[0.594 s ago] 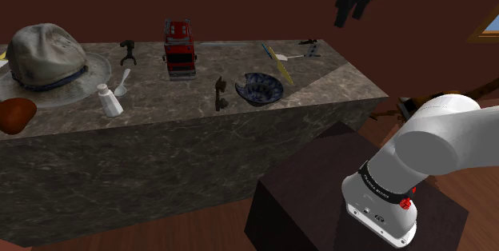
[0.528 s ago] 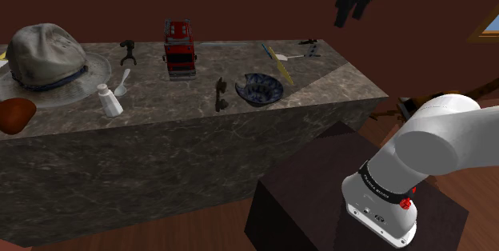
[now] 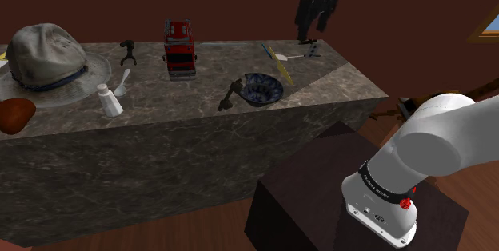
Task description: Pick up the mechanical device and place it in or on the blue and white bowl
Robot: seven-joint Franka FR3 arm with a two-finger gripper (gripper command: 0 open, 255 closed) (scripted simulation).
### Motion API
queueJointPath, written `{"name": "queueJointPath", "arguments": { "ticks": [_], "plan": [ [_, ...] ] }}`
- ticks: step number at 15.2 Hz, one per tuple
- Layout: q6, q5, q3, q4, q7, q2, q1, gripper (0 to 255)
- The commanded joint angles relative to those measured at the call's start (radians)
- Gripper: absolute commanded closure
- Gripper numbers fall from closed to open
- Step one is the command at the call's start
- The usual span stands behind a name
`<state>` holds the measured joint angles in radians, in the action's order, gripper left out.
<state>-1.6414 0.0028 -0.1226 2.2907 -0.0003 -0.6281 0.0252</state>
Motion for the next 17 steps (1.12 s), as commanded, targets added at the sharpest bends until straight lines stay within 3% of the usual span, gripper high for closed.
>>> {"name": "queueJointPath", "arguments": {
  "ticks": [1, 9, 17],
  "plan": [
    [-0.045, 0.003, -0.024, -0.015, 0.018, 0.066, 0.006, 0],
    [-0.179, -0.012, -0.133, -0.109, 0.12, 0.327, 0.033, 0],
    [-0.257, -0.094, -0.219, -0.277, 0.239, 0.624, 0.07, 0]
  ]
}}
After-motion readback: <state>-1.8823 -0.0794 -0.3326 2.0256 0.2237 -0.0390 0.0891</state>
